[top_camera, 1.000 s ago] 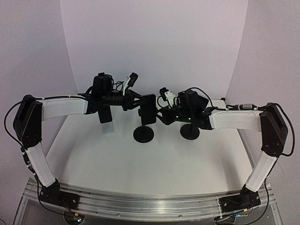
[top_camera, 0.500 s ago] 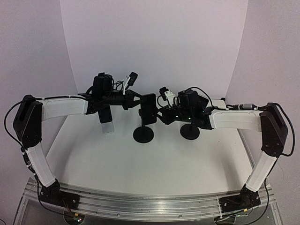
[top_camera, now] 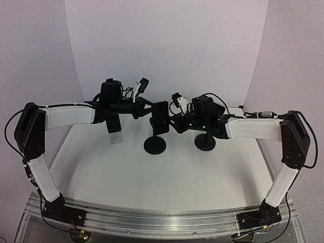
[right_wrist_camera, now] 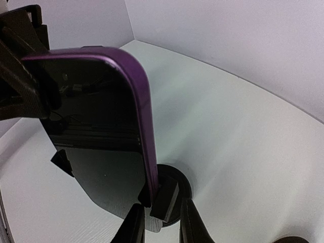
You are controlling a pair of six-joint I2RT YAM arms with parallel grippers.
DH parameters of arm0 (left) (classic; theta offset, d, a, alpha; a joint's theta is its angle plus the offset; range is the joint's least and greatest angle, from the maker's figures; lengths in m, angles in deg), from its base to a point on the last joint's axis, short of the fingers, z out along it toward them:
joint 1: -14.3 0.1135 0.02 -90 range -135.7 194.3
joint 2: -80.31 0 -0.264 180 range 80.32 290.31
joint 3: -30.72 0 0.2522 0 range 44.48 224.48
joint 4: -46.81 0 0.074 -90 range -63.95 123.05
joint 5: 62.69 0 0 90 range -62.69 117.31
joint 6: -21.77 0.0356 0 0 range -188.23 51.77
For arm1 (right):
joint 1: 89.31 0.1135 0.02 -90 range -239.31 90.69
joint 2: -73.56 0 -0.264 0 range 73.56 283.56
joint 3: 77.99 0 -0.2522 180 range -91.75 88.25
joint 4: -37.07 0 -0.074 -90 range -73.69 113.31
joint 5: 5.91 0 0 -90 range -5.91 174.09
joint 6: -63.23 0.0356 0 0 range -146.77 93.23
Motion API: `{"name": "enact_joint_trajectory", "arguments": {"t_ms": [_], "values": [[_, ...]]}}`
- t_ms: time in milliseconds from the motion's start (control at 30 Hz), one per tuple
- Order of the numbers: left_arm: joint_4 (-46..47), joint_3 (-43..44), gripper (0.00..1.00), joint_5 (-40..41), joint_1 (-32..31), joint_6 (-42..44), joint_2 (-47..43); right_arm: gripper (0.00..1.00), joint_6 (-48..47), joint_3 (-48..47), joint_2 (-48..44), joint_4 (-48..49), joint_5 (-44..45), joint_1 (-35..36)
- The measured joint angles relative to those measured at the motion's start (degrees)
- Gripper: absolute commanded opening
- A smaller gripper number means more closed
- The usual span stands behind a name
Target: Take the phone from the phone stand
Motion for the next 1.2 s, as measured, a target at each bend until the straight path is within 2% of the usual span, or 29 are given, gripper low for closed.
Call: {"name": "enact_joint_trajectory", "arguments": {"t_ms": [267, 367, 400, 1200], "values": [[-0.04, 0.00, 0.00, 0.09, 0.02, 2.19, 0.00, 0.13, -0.92, -0.98, 0.68, -0.26, -0.07, 0.00], [-0.04, 0.00, 0.00, 0.20, 0.02, 2.25, 0.00, 0.06, -1.25, -0.98, 0.70, -0.26, -0.07, 0.00], [-0.04, 0.00, 0.00, 0.22, 0.02, 2.25, 0.00, 0.00, -1.33, -0.98, 0.70, -0.28, -0.04, 0.00], [-1.07, 0.13, 0.00, -0.37, 0.07, 6.84, -0.13, 0.00, -0.39, -0.98, 0.70, -0.44, 5.99, 1.38]]}}
